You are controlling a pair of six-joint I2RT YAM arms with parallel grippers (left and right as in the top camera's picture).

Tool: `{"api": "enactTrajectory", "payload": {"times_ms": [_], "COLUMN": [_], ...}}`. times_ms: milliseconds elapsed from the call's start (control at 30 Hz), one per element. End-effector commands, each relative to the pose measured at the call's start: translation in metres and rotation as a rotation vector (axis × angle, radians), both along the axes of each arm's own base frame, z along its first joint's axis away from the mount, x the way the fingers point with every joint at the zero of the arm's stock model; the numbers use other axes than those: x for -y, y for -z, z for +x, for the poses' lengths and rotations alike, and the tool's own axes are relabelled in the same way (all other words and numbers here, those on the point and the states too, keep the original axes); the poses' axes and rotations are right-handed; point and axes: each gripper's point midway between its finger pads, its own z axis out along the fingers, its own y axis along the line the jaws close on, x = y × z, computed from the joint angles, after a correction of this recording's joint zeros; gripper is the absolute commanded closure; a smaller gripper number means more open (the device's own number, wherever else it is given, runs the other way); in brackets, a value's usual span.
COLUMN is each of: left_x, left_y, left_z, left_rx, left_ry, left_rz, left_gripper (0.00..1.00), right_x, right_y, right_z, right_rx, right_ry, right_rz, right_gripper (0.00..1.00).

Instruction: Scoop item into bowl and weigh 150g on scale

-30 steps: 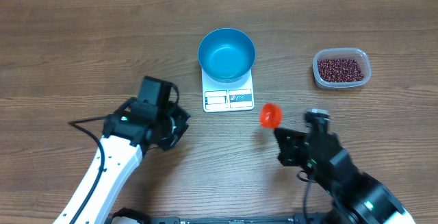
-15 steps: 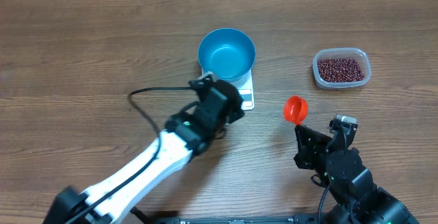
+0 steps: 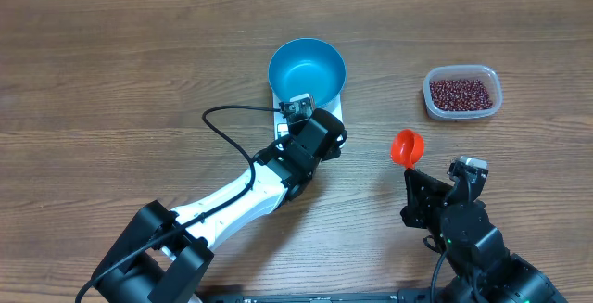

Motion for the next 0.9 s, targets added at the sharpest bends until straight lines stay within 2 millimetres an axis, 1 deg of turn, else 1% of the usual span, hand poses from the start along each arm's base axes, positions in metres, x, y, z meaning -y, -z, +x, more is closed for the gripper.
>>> {"api": "enactTrajectory", "payload": {"times_ms": [0, 67, 267, 367, 500, 867], "left_x": [-0.009, -0.009, -0.005, -0.003, -0.002, -0.007], "left_y": [-0.005, 0.0, 0.024, 0.031, 0.035, 0.034], "left_z": [0.01, 0.009, 0.011, 0.014, 0.015, 0.019], "left_rx": [0.054, 0.045, 0.015, 0.016, 0.017, 0.031], "left_ry": [-0.024, -0.024, -0.016, -0.019, -0.019, -0.048], "left_rz": [0.068, 0.075, 0.091, 0.088, 0.088, 0.096], "left_gripper": [0.96, 0.96, 0.96, 0.96, 0.96, 0.96], "right_x": [0.003, 0.003, 0.003, 0.003, 0.003, 0.003], "right_y": [-0.009, -0.009, -0.009, -0.009, -0.009, -0.008], "right_z": [0.002, 0.002, 0.002, 0.002, 0.002, 0.001], "right_rx": [0.027, 0.027, 0.027, 0.027, 0.026, 0.021], "right_ry": [0.014, 0.014, 0.013, 0.013, 0.013, 0.014], "right_rz": [0.0, 0.001, 0.001, 0.001, 0.0, -0.004], "right_gripper": [0.96, 0.96, 0.96, 0.96, 0.96, 0.96]}}
